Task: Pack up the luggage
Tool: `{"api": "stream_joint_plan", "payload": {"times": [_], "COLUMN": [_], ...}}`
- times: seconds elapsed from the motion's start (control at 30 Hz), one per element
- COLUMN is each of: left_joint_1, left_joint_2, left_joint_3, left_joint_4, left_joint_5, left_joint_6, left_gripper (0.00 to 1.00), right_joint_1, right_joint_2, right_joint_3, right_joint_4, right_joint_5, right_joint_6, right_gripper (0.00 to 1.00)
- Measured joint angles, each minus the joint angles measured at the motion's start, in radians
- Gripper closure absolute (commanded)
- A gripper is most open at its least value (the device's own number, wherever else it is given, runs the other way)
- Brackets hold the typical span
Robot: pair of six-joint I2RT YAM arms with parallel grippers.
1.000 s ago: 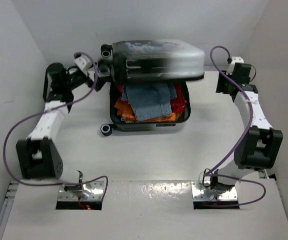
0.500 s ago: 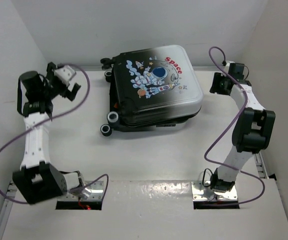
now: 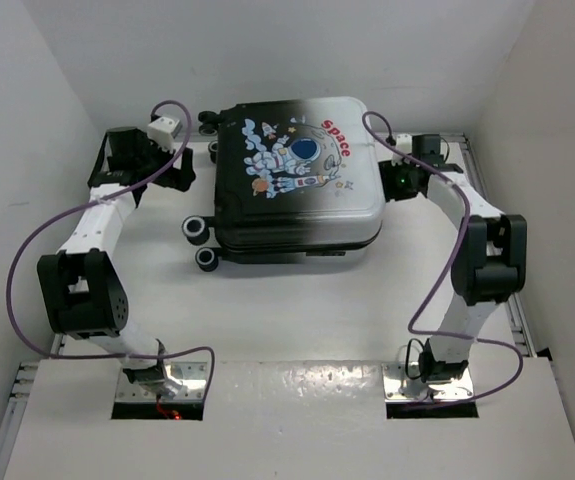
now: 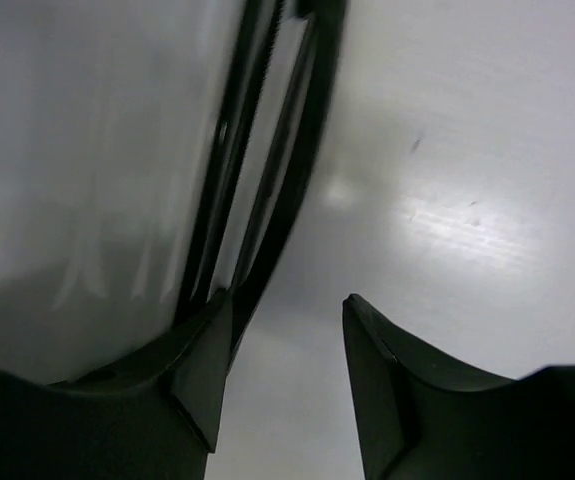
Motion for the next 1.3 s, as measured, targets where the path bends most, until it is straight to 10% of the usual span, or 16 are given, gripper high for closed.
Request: {"api": "stream_joint_plan", "payload": {"times": [0.4,0.77,1.0,1.3], "left_joint_1": [-0.085,-0.081,-0.109,-0.145], "left_joint_2": [0.2,0.743,1.009,0.887], "left_joint_3": [0.103,0.619,0.935,0.74], "left_joint_4": [-0.006,-0.025,0.105,0.303], "left_joint_5": [-0.148,0.046,0.24,0.186], "left_joint_6": [-0.106,-0.225,-0.316,-0.496], "left_gripper": [0.06,0.1,0.02,0.01], "right_joint_1": [0.023,-0.084,-0.185,-0.212], "right_joint_2": [-0.175,-0.32,-0.564,-0.541], "right_joint_3": [-0.185,-0.408,-0.631,-0.869], "right_joint_4": [-0.008,0.061,0.077,0.26], "right_joint_5": [0.017,-0.016,-0.246,-0.453], "right_joint_6": [-0.038,-0.053,-0.486,-1.05], "right_gripper": [0.54,0.73,0.92,0.96]}}
